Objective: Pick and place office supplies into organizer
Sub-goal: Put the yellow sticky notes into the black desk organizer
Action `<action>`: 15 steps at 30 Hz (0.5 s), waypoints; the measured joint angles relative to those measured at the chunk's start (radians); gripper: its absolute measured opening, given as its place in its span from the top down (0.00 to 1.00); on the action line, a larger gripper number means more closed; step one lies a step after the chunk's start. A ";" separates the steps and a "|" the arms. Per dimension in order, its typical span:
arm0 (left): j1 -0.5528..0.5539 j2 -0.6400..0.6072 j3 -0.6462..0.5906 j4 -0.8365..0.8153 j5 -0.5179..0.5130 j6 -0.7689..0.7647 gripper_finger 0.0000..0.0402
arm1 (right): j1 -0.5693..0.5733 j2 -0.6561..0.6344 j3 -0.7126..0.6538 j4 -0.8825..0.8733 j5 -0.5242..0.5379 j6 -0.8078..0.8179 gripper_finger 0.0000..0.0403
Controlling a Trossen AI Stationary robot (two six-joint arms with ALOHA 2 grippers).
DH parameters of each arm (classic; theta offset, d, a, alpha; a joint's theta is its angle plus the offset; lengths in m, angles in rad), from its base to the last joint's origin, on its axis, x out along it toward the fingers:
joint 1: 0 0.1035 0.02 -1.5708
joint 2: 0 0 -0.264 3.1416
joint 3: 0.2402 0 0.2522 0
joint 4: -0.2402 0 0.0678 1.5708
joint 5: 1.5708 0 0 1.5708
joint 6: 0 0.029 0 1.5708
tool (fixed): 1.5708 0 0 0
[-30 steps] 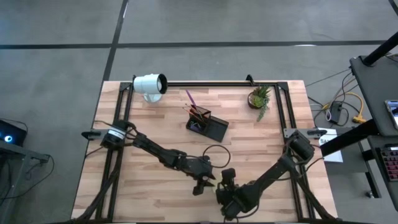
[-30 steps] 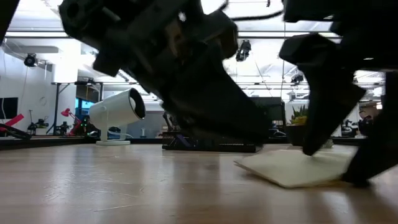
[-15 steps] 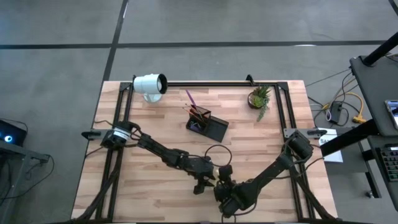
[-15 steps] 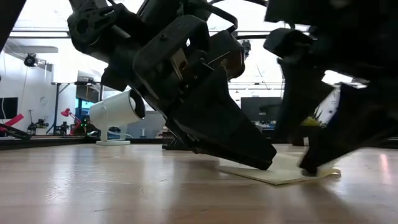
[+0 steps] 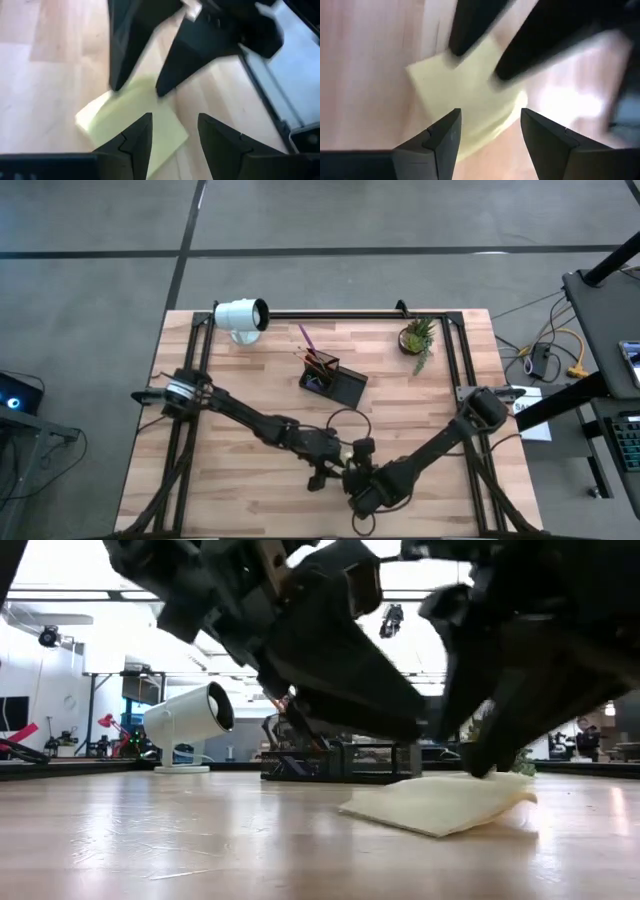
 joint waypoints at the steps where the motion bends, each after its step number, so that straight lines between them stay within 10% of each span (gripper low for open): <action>1: 0.000 -0.013 -0.001 -0.027 -0.008 0.012 0.64 | -0.009 -0.005 -0.004 -0.012 -0.043 0.046 0.52; 15: -0.038 -0.022 -0.018 -0.162 -0.131 0.018 0.64 | -0.186 -0.023 -0.031 -0.013 -0.349 0.309 0.52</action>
